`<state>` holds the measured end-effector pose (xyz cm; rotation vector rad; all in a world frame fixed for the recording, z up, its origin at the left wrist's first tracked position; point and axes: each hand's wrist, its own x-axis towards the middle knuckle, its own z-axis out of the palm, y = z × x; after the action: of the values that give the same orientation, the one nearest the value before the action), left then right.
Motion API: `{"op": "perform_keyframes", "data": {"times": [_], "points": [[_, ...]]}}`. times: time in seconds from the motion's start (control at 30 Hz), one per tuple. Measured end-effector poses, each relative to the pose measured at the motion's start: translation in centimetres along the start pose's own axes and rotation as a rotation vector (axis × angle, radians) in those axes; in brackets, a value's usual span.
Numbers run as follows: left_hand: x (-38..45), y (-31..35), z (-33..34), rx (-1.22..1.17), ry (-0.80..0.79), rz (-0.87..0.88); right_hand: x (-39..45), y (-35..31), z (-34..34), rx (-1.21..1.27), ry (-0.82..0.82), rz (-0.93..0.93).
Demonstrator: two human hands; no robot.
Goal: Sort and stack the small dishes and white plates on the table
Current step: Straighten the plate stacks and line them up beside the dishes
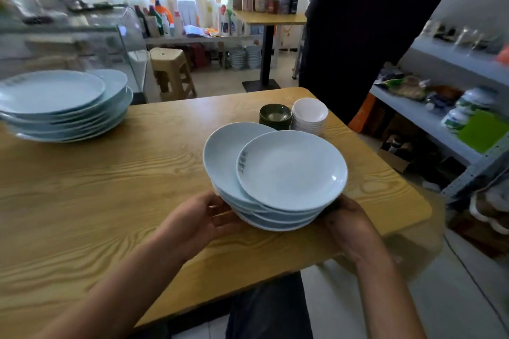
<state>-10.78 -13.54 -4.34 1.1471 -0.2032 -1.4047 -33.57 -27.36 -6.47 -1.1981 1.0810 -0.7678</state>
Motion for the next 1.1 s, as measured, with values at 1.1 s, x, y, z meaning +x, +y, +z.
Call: {"op": "perform_keyframes", "data": {"times": [1.1], "points": [[5.7,10.4,-7.3,-0.212,0.3,0.333,15.4,-3.3,22.0,0.348,-0.12,0.097]]}}
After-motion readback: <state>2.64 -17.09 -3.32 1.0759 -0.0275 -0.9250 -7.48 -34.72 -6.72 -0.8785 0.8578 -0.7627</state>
